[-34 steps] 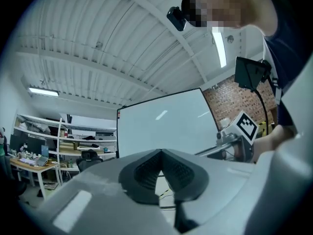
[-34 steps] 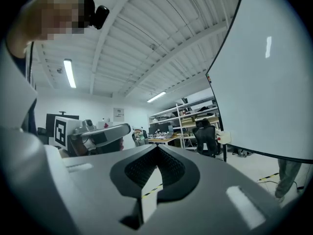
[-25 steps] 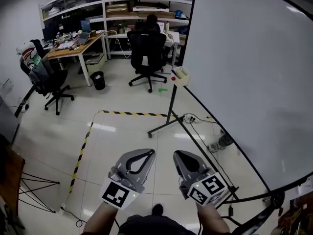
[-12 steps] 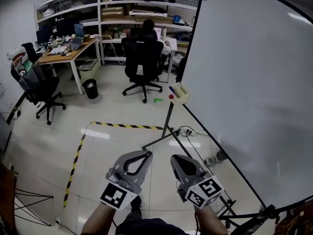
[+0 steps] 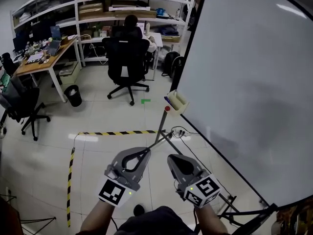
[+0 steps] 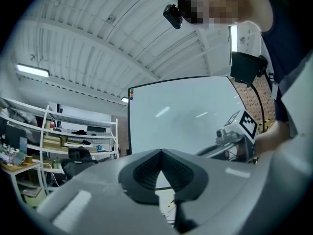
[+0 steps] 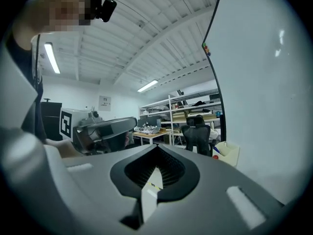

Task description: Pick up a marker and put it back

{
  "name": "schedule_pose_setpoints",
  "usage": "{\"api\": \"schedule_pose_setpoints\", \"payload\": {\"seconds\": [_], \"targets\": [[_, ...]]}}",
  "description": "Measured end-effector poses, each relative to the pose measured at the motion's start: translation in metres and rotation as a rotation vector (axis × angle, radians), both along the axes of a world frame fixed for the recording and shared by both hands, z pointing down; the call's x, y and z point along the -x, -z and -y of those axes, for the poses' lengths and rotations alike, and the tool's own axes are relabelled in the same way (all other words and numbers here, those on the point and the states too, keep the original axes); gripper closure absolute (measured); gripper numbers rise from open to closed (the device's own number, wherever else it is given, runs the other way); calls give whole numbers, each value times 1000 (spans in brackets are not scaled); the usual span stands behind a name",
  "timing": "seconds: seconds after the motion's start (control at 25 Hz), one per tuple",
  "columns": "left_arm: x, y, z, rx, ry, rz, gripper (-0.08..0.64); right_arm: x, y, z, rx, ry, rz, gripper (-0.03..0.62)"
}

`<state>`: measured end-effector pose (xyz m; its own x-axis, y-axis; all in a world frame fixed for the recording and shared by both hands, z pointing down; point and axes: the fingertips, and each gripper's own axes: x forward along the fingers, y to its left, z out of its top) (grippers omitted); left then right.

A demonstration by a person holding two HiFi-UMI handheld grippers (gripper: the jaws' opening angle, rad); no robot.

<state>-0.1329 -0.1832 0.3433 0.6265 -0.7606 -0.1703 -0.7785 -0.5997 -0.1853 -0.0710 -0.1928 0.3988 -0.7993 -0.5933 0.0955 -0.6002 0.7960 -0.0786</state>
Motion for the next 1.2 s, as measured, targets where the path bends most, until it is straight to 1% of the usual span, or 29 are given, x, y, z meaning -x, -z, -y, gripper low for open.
{"api": "schedule_pose_setpoints", "payload": {"seconds": [0.2, 0.36, 0.52, 0.68, 0.76, 1.0, 1.2], "targets": [[4, -11, 45, 40, -35, -21, 560, 4, -11, 42, 27, -33, -40, 592], [0, -18, 92, 56, -39, 16, 560, 0, -15, 89, 35, -34, -57, 592], [-7, -28, 149, 95, -21, 26, 560, -5, -24, 145, 51, -12, -32, 592], [-16, -34, 203, 116, -8, 53, 560, -9, -26, 196, 44, 20, -46, 592], [-19, -41, 226, 138, 2, 51, 560, -10, -29, 217, 43, 35, -51, 592], [-21, -66, 284, 204, 1, 48, 560, -14, -42, 261, 67, 44, -83, 592], [-24, -84, 318, 234, -31, 69, 558, -14, -52, 283, 94, 35, -100, 592]]}}
